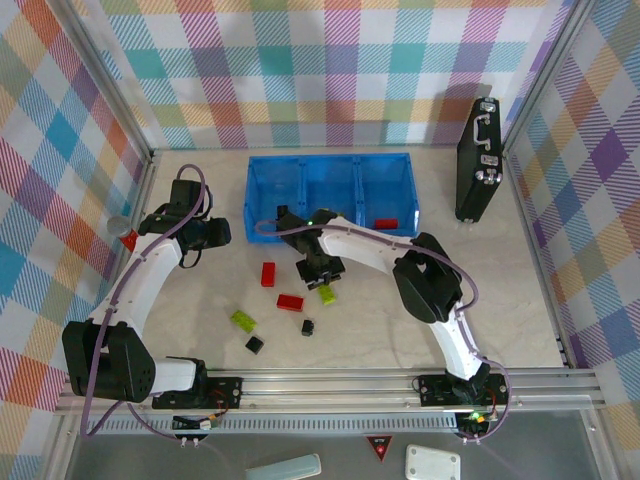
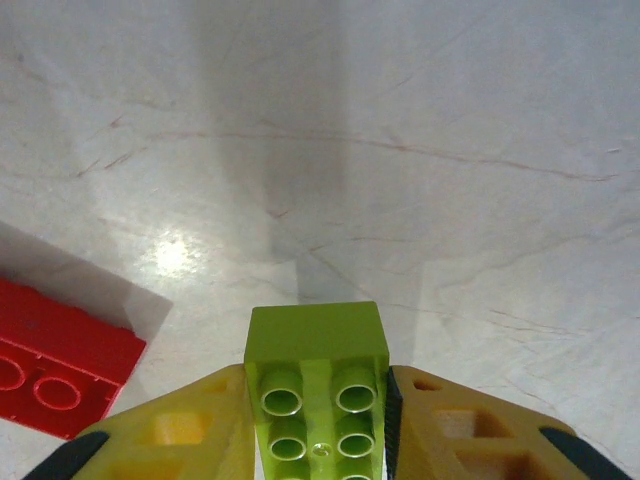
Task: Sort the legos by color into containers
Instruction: Pick up the lego from the bottom-center of the table, then place the lego in the container.
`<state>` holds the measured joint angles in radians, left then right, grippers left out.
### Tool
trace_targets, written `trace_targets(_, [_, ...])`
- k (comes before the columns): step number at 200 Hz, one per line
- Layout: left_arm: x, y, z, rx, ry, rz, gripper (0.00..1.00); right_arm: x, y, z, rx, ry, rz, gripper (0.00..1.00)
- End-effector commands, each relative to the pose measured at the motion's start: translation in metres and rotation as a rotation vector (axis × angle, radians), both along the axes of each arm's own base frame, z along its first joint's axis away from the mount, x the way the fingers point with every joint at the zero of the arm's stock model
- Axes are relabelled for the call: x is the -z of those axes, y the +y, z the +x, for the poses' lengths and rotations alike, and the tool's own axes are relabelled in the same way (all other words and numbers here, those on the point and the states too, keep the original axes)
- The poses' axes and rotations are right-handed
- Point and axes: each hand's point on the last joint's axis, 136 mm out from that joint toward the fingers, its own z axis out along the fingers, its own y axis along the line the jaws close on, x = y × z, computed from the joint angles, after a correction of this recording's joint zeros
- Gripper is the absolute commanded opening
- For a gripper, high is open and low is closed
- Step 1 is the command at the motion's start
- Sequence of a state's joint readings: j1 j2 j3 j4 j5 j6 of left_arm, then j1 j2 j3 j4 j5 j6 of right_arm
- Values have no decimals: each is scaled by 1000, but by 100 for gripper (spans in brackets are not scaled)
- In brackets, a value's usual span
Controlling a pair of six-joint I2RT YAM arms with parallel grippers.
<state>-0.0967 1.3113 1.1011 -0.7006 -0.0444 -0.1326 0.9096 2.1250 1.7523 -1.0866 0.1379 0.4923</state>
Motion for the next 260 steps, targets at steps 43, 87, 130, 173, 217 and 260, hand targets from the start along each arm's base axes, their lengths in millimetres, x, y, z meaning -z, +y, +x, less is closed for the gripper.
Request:
trace_targets(43, [-1, 2, 2, 13, 0, 6, 50, -49, -5, 37, 58, -53, 83, 35])
trace_targets(87, [0, 1, 2, 18, 6, 4, 50, -79, -11, 80, 109, -117, 120, 35])
trace_targets(130, [-1, 2, 1, 15, 8, 10, 51, -100, -22, 126, 172, -195, 135, 34])
trace_targets(173, [1, 1, 1, 17, 13, 4, 51, -102, -37, 173, 257, -276, 149, 32])
trace_targets(217, [4, 2, 1, 17, 23, 8, 51, -93, -40, 213, 304, -361, 180, 31])
trace_targets(260, [8, 3, 1, 16, 37, 19, 51, -71, -36, 230, 330, -358, 196, 31])
